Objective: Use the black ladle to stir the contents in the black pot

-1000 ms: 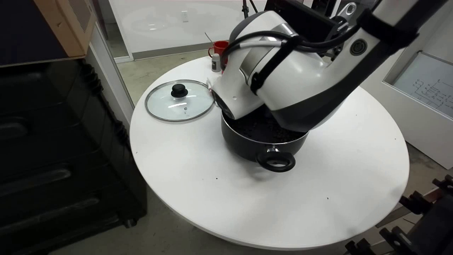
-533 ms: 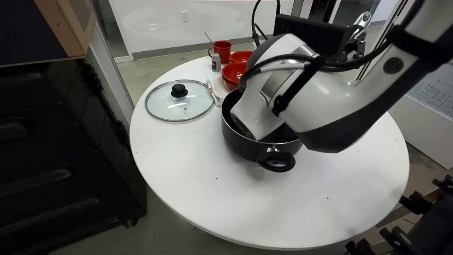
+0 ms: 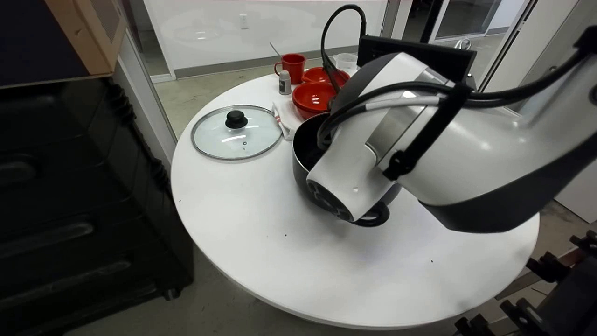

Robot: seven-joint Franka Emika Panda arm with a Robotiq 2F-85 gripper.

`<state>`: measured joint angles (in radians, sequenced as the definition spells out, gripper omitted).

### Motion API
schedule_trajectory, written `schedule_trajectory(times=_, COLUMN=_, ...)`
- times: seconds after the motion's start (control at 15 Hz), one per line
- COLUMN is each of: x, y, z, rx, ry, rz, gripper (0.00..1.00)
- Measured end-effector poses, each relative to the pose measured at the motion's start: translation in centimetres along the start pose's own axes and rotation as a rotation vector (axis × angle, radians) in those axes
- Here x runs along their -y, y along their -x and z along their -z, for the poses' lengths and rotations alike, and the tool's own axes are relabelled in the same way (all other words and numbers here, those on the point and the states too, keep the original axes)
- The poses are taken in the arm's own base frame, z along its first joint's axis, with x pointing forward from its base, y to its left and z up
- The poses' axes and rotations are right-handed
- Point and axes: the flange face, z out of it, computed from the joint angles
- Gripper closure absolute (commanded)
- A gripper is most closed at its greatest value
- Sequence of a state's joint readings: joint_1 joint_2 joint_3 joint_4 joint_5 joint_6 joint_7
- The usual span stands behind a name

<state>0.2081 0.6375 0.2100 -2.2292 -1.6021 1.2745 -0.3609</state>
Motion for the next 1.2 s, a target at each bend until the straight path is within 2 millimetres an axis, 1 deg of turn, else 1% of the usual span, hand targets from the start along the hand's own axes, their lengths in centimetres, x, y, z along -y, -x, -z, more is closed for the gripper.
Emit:
schedule_trajectory(times=0.27, x=1.0, y=-0.8, z=1.9, rx=-0.042, ry=0.057, rz=-0.025, gripper=0.92)
schedule_trajectory(times=0.6, x=0.9, y=-1.2, z=3.6, rx=-0.092, ry=0.09, rz=-0.067, gripper=0.92)
schedule_trajectory(times=0.73, x=0.4, y=-1.2, z=4.1, rx=-0.113, ry=0.096, rz=-0.112, gripper=0.92)
schedule_trajectory(times=0.93, x=-1.1, y=-1.0, z=5.0, rx=-0.14, ry=0.096, rz=-0.203, gripper=0.92)
schedule_trajectory(times=1.07, x=-2.2, y=-0.7, z=5.2, rx=-0.162, ry=0.083, rz=-0.238, gripper=0.92)
schedule_trajectory(times=1.2, x=-3.1, y=-0.3, z=5.0, rx=-0.191, ry=0.049, rz=-0.248, gripper=0.92)
